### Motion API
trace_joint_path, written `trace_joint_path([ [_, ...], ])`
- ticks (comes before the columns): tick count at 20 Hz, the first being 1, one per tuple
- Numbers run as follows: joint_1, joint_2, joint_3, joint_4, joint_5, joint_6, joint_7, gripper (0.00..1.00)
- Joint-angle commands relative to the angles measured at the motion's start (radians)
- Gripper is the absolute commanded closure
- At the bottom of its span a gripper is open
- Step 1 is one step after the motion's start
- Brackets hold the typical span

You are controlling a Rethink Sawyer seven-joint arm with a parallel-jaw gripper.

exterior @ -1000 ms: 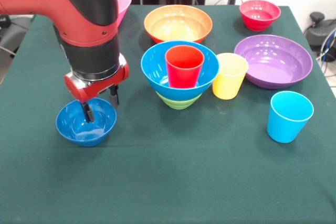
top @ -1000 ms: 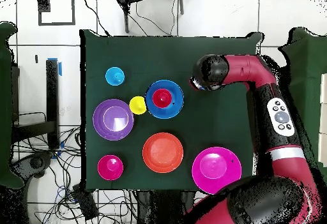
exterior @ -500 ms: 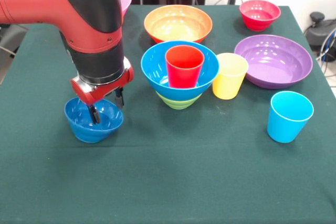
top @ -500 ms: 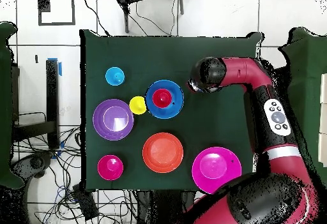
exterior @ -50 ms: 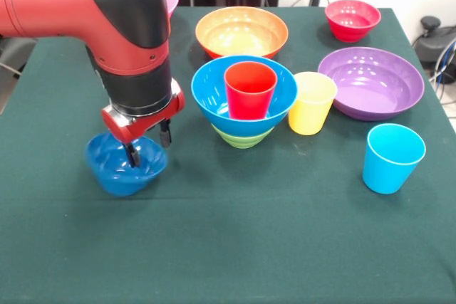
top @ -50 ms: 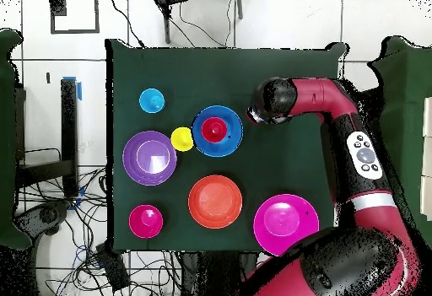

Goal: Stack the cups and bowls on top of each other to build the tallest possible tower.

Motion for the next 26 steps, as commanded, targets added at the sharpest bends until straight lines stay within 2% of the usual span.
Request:
trace_joint_path([
  [1,0.009,-0.029,-0.043,0.049,-0.053,-0.016,-0.240,0.00],
  [10,0.011,-0.042,-0.028,0.061,-0.030,-0.006,-0.232,0.00],
  [18,0.021,0.041,-0.040,-0.008,-0.074,-0.044,-0.250,0.00],
  [26,0.028,0.062,-0.044,-0.020,-0.088,-0.048,-0.251,0.00],
])
